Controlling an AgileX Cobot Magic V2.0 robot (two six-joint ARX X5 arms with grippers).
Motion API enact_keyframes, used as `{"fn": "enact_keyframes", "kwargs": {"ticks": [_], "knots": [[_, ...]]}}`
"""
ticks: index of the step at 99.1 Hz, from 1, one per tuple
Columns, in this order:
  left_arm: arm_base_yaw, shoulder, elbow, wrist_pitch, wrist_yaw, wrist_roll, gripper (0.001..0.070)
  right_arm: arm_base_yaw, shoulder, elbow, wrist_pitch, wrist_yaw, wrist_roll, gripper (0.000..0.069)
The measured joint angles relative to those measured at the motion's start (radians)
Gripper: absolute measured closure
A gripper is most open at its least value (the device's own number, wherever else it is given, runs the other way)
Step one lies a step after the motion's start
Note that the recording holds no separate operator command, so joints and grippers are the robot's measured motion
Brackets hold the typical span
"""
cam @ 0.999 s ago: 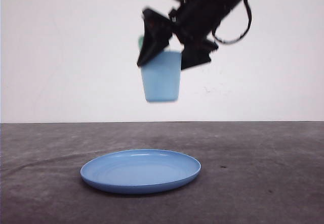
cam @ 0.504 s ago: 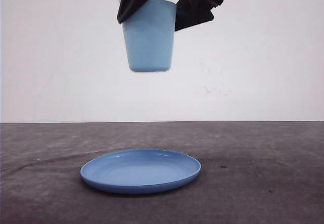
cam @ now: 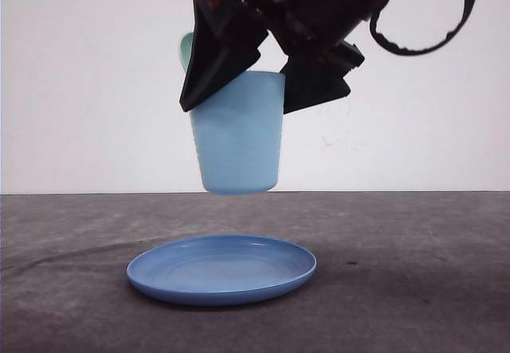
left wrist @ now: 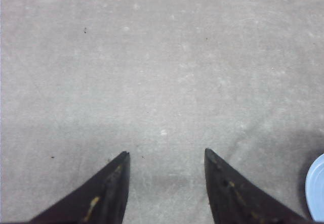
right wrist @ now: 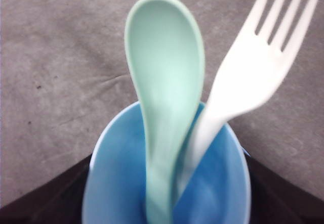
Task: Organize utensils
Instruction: 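Lift the cup with the right gripper and carry it over the plate, then lower the cup onto the plate center and open the right gripper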
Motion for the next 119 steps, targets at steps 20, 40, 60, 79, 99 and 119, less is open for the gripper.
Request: {"fn": "enact_keyframes", "kwargs": {"ticks": [20, 40, 60, 79, 99, 119], "knots": [[0.0, 0.0, 0.0, -0.004, 0.0, 0.002, 0.0433, 0.0, 0.007, -0.112, 0.179, 0.0, 0.001, 0.023], [0.0, 0.0, 0.0, -0.004, 0.0, 0.002, 0.0433, 0.0, 0.022, -0.171, 0.318, 0.0, -0.008, 0.023], [0.0, 0.0, 0.0, -0.004, 0.0, 0.002, 0.0433, 0.0, 0.111, -0.171, 0.383, 0.0, -0.011, 0.023], [0.0, 0.0, 0.0, -0.004, 0.0, 0.002, 0.0433, 0.0, 0.193, -0.172, 0.42, 0.0, -0.011, 0.023], [0.0, 0.0, 0.0, -0.004, 0.0, 0.002, 0.0433, 0.0, 0.218, -0.172, 0.448, 0.0, -0.011, 0.023], [0.0, 0.0, 0.0, -0.005, 0.0, 0.002, 0.0433, 0.0, 0.218, -0.172, 0.449, 0.0, -0.011, 0.0225]]}}
